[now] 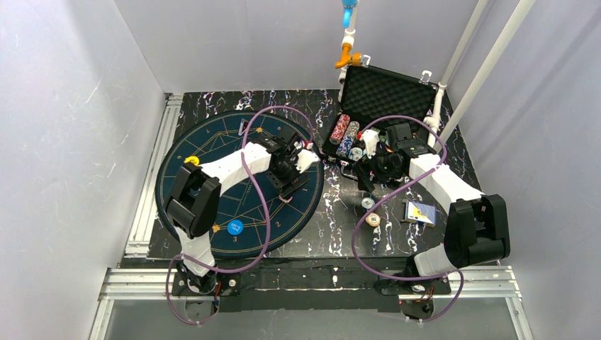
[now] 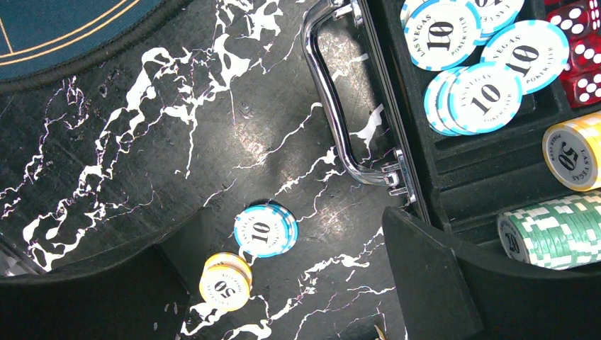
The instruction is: Distribute texas hold em gaming equipment
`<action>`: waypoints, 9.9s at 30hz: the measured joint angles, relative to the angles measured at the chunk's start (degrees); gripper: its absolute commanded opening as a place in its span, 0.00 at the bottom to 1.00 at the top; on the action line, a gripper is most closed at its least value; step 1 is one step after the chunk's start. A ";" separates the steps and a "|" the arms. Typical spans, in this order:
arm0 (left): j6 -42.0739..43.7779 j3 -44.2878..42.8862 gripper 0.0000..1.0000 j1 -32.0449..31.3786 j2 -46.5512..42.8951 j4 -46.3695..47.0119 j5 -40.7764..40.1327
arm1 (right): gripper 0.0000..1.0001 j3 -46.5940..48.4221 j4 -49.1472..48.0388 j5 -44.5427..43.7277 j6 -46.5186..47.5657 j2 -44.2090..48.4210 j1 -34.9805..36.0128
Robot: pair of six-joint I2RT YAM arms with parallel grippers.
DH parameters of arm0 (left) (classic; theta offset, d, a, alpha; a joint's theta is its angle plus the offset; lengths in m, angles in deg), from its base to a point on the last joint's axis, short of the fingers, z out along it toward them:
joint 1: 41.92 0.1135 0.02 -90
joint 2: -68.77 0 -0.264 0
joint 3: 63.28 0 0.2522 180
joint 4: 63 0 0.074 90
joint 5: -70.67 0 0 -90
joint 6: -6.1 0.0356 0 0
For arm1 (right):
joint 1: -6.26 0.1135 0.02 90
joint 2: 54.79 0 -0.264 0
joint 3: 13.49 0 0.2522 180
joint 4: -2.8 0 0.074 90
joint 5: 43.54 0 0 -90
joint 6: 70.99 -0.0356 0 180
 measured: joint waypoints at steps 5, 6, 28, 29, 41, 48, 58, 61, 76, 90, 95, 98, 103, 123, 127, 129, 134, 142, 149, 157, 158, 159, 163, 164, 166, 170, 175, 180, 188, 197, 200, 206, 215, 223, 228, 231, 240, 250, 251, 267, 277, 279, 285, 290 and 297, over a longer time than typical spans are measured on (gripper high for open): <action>0.02 0.35 0.62 0.00 2.08 1.79 -1.46 | 0.98 0.00 0.00 0.00 0.02 0.00 0.00; 0.02 0.35 0.63 -0.02 2.60 2.36 -1.95 | 0.98 0.00 0.00 0.00 0.04 0.00 0.00; 1.49 3.21 0.67 -5.60 3.50 6.21 -6.45 | 0.98 0.00 0.02 0.00 0.04 -0.85 0.00; 1.51 3.52 0.63 -5.70 3.08 6.21 -6.43 | 0.98 0.00 0.02 0.00 0.04 -0.85 0.00; 1.18 5.14 0.62 -6.14 0.37 5.64 -5.79 | 0.98 0.00 0.02 0.00 0.04 -0.85 0.00; 1.09 5.14 0.62 -6.14 0.63 5.66 -5.79 | 0.98 0.00 0.02 0.02 0.04 -0.87 0.00; 1.20 5.11 0.56 -6.16 2.62 6.86 -6.47 | 0.98 0.00 0.02 0.00 0.07 -0.85 0.00; 1.25 5.11 0.52 -6.16 2.62 6.99 -6.51 | 0.98 0.00 0.02 0.00 0.07 -0.87 0.00; 1.09 5.51 0.43 -7.98 2.23 7.02 -7.89 | 0.98 0.00 0.02 -0.02 0.09 -0.85 0.00; 5.90 27.93 0.40 -4.07 -29.05 -8.35 1.09 | 0.98 0.00 0.02 -0.02 0.33 -0.85 0.00; 7.74 31.04 0.40 -1.86 -30.47 -10.51 1.29 | 0.98 0.00 0.02 0.00 0.48 -0.87 0.00; 8.22 32.02 0.40 -1.81 -30.64 -10.56 1.29 | 0.98 0.00 0.02 0.00 0.50 -0.87 0.00; 8.28 32.11 0.40 -1.81 -30.08 -9.14 1.27 | 0.98 0.00 0.02 -0.02 0.50 -0.90 0.00; 8.81 33.68 0.77 -2.19 -24.63 -3.87 0.83 | 0.98 0.00 0.02 -0.04 0.50 -1.55 0.00; 8.98 33.46 0.79 -2.29 -25.14 -5.27 1.01 | 0.98 0.00 0.02 -0.04 0.50 -1.55 0.00; 8.52 32.17 0.79 -2.29 -25.64 -6.45 1.29 | 0.98 0.00 0.02 -0.04 0.50 -1.55 0.00; 5.57 24.63 0.79 -2.29 -25.31 -4.96 1.51 | 0.98 0.00 0.02 -0.04 0.50 -1.55 0.00; 0.00 14.82 0.74 -2.29 -13.55 5.84 -0.22 | 0.98 0.00 0.02 -0.48 0.52 -1.55 0.00; -2.64 11.98 0.71 -2.34 -6.10 10.49 -3.82 | 0.98 0.00 0.02 -1.05 0.55 -1.55 0.00; -3.72 10.75 0.66 -2.36 -2.25 13.14 -6.38 | 0.98 0.00 0.02 -1.14 0.66 -1.55 0.00; -3.72 10.62 0.65 -2.36 -1.77 13.35 -6.51 | 0.98 0.00 0.02 -1.14 0.66 -1.55 0.00; -3.74 10.43 0.64 -2.36 -1.31 13.51 -6.51 | 0.98 0.00 0.02 -1.14 0.68 -1.55 0.00; -3.85 9.88 0.59 -2.36 -0.44 13.66 -6.34 | 0.98 0.00 0.02 -1.14 0.68 -1.55 0.00; -3.91 9.81 0.58 -2.38 -0.33 13.62 -6.21 | 0.98 0.00 0.02 -1.14 0.68 -1.55 0.00; -3.91 9.66 0.51 -2.38 -0.11 13.55 -5.64 | 0.98 0.00 0.02 -1.14 0.70 -1.55 0.00; -4.09 9.42 0.42 -2.40 0.33 13.40 -4.63 | 0.98 0.00 0.02 -1.14 0.70 -1.55 0.00; -4.07 9.25 0.33 -2.56 0.37 13.07 -4.22 | 0.98 0.00 0.02 -1.14 0.72 -1.55 0.00; -4.68 8.94 0.32 -1.03 0.39 12.50 -2.19 | 0.98 0.00 0.02 -1.18 0.72 -1.55 0.00; -5.99 8.83 0.31 6.86 -1.84 7.72 0.61 | 0.98 0.00 0.02 -1.18 0.72 -1.55 0.00; -5.05 8.85 0.31 24.94 -9.81 2.45 2.38 | 0.98 0.00 0.02 -1.09 0.72 -1.55 0.00; -3.48 8.66 0.31 34.51 -10.67 1.22 2.86 | 0.98 0.00 0.02 -1.01 0.72 -1.55 0.00; 0.09 4.20 0.30 51.43 -8.00 -1.14 3.08 | 0.98 0.00 0.02 -0.85 0.72 -1.75 0.00; 3.52 -2.05 0.30 60.70 3.06 0.11 3.43 | 0.97 0.00 0.02 -0.92 0.72 -3.10 0.00; 4.50 -4.90 0.30 60.67 8.28 2.86 2.95 | 0.97 0.00 0.04 -0.92 0.92 -3.65 0.00; 4.76 -6.21 0.30 60.72 8.87 4.11 2.12 | 0.97 0.00 0.07 -0.94 0.92 -3.67 0.00; 5.05 -7.08 0.30 60.72 8.98 4.42 1.66 | 0.97 0.00 0.04 -0.96 0.92 -3.67 0.00; 6.03 -8.31 0.33 60.72 11.63 5.51 0.79 | 0.97 0.00 0.04 -1.20 0.92 -3.82 0.00; 6.88 -8.31 0.78 60.72 12.31 6.67 -0.17 | 0.98 0.00 0.04 -1.31 0.94 -4.50 0.00; 6.93 -8.31 0.79 60.72 12.31 6.80 -0.28 | 0.98 0.00 0.04 -1.31 0.94 -4.50 0.00; 8.00 -11.47 0.82 59.23 -0.85 -2.62 8.04 | 0.96 -0.04 0.44 -1.07 2.21 -4.39 0.00; 5.95 1.42 0.82 42.80 -17.18 -5.68 13.44 | 0.97 -2.91 3.13 -10.49 5.25 -1.66 7.82; 4.83 2.67 0.82 42.40 -17.25 -5.75 13.99 | 0.98 -3.04 3.21 -13.53 4.57 -1.77 10.64; 1.86 5.09 0.82 41.83 -17.73 -6.12 14.84 | 0.98 -3.10 2.84 -20.24 1.70 -2.62 12.61; 0.81 5.14 0.83 41.77 -18.29 -6.05 15.02 | 0.96 -3.67 2.27 -21.92 0.00 -4.22 12.46; 0.11 5.14 0.83 41.70 -18.47 -6.03 15.04 | 0.93 -4.83 1.70 -21.57 -1.33 -6.75 11.91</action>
